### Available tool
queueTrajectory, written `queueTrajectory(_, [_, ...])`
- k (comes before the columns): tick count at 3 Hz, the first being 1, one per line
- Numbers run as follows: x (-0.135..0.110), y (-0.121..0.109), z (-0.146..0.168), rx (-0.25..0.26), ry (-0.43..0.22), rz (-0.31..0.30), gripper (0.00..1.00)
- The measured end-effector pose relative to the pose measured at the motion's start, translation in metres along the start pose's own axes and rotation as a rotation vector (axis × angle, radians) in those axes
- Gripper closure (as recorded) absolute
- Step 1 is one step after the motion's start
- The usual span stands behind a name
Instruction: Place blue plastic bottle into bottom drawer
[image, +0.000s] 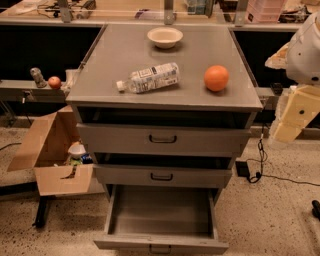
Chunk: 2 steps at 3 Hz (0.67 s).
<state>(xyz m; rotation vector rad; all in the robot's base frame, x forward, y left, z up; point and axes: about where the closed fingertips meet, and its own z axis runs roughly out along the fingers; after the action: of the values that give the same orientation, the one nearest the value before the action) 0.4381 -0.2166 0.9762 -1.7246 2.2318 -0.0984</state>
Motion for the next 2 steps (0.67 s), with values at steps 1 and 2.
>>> queueTrajectory(1, [0.0000, 0.0000, 0.0000, 0.000, 0.000, 0.000, 0.00])
queueTrajectory(2, [-0.0090, -0.0086, 0.0089, 0.013, -0.012, -0.026, 0.00])
